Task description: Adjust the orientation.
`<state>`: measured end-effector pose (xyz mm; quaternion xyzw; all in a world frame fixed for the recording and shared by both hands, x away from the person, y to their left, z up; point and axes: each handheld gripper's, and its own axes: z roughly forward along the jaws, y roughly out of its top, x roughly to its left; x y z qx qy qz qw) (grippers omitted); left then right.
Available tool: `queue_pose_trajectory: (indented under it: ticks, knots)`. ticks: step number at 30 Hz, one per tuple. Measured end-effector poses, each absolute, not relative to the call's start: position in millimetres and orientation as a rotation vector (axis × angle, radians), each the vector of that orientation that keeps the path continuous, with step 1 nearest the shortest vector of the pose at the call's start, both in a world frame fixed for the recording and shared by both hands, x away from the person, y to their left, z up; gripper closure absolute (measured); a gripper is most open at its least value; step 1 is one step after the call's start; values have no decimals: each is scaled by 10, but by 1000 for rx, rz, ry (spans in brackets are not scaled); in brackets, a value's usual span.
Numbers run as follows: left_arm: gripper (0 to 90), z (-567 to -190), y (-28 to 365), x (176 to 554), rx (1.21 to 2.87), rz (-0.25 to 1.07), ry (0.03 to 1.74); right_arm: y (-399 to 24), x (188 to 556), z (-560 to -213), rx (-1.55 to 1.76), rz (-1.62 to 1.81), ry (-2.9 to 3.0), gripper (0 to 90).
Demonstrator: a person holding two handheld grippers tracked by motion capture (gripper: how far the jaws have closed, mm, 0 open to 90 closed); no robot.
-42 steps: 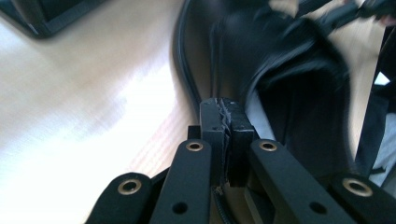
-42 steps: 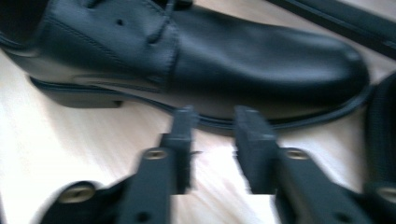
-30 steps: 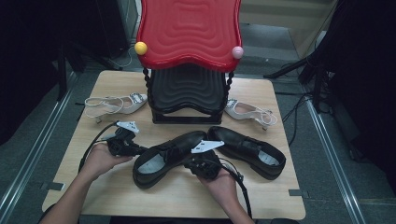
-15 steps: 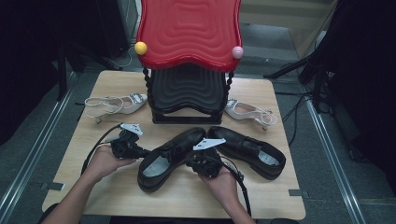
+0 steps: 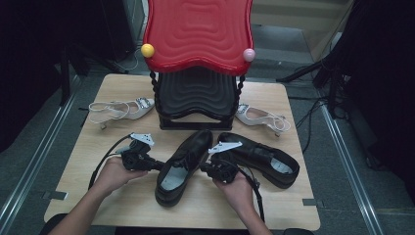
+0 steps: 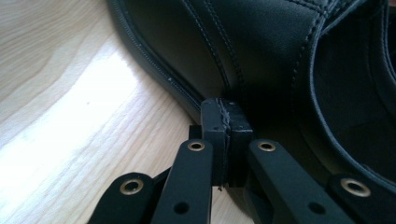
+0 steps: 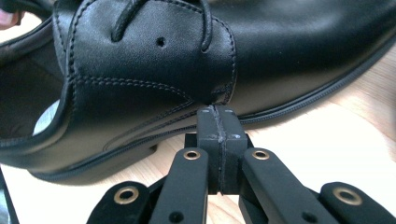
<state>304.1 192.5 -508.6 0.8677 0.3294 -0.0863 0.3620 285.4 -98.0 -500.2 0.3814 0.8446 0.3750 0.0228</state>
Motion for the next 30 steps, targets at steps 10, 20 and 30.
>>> queue_pose_trajectory:
  ticks: [10,20,30]
  knots:
    - [900,-5116,1696,2955,2216,-241,822,-1104,2915,-4964,1252,1162,2576,900]
    - [899,-5149,1540,2890,2180,-236,826,-1194,2964,-4940,1297,1154,2551,900]
    - [863,-5151,1499,2904,2168,-254,870,-1251,2979,-4928,1307,1144,2539,900]
